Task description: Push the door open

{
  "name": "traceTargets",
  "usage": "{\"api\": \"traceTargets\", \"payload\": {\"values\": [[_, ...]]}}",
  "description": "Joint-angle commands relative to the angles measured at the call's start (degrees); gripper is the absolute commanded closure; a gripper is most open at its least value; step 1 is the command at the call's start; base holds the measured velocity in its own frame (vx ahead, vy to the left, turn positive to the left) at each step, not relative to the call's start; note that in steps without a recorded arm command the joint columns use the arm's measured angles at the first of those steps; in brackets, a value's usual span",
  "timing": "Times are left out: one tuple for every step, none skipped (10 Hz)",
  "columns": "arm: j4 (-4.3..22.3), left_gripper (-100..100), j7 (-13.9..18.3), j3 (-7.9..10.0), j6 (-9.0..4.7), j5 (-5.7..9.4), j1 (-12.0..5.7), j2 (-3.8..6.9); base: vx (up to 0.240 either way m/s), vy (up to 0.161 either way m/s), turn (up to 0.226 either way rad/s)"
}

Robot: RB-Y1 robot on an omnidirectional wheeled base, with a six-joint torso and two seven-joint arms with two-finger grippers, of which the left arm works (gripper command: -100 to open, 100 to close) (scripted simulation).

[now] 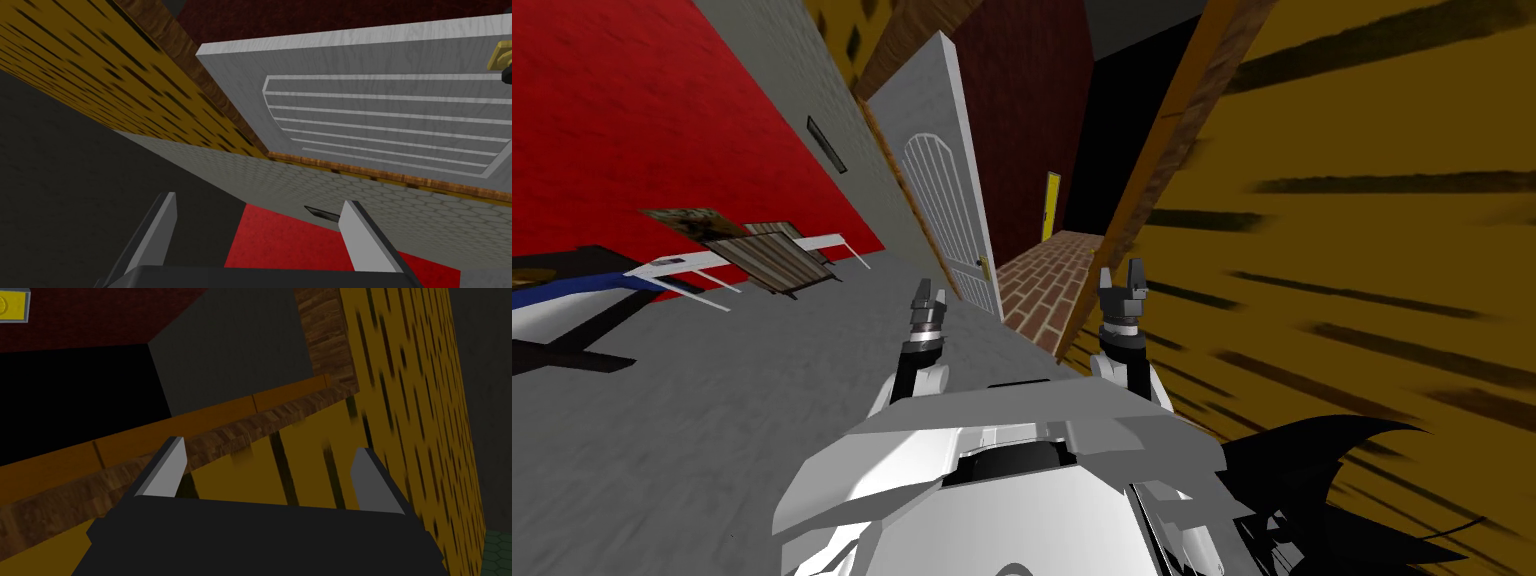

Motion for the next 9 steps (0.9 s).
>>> {"api": "traceTargets", "payload": {"values": [[2.1, -100, 0.1, -0.67, 0.55, 0.24, -0.93, 0.33, 0.126, 0.163, -0.141], [3.0, -100, 0.2, -0.93, 0.72, 0.33, -1.28, 0.43, 0.156, 0.149, -0.123], [4.6, -100, 0.2, -1.44, 1.07, 0.49, -1.96, 0.62, 0.172, 0.154, -0.159], [5.4, -100, 0.3, -1.72, 1.26, 0.57, -2.32, 0.69, 0.120, 0.162, -0.129], [7.2, -100, 0.4, -2.27, 1.63, 0.75, -3.04, 0.82, 0.096, 0.165, -0.157], [8.0, -100, 0.4, -2.54, 1.82, 0.83, -3.41, 0.88, 0.086, 0.154, -0.130], [9.8, -100, 0.5, -3.10, 2.20, 1.01, -4.14, 0.99, 0.080, 0.147, -0.154], [10.7, -100, 0.5, -3.38, 2.39, 1.09, -4.51, 1.02, 0.095, 0.163, -0.134], [11.6, -100, 0.6, -3.67, 2.58, 1.18, -4.89, 1.05, 0.115, 0.167, -0.095]]}}
